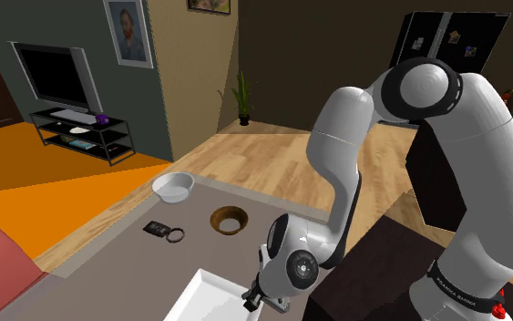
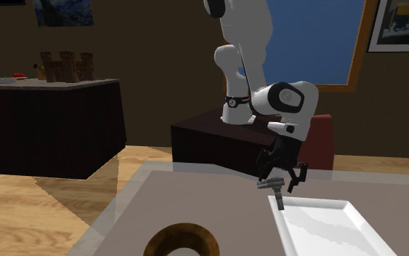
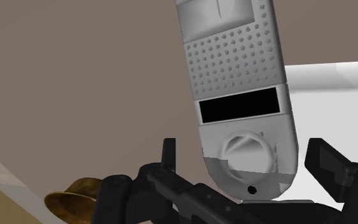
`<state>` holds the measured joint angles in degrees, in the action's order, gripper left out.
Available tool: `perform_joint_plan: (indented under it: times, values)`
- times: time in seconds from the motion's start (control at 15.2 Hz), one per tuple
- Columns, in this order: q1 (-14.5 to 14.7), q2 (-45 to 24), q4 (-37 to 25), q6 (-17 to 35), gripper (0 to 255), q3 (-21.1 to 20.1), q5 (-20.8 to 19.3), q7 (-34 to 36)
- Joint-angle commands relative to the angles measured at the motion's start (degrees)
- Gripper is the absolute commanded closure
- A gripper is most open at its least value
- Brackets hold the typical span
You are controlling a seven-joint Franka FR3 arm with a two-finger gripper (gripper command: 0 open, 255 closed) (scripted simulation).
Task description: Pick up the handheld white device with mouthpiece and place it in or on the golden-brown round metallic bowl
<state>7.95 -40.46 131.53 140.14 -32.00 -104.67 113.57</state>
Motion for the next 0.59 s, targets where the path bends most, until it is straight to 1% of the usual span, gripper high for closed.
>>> perform_joint_plan:
  times: [0.0, 0.4, 0.46, 0.53]
  values:
    - [0.10, -0.35, -0.22, -0.08, 0, 0.12, -0.27, 0.15]
    - [0.10, -0.34, -0.22, -0.08, 0, 0.12, -0.25, 0.14]
    - [0.10, -0.34, -0.22, -0.08, 255, 0.12, -0.25, 0.14]
    - [0.10, -0.34, -0.22, -0.08, 255, 0.12, -0.25, 0.14]
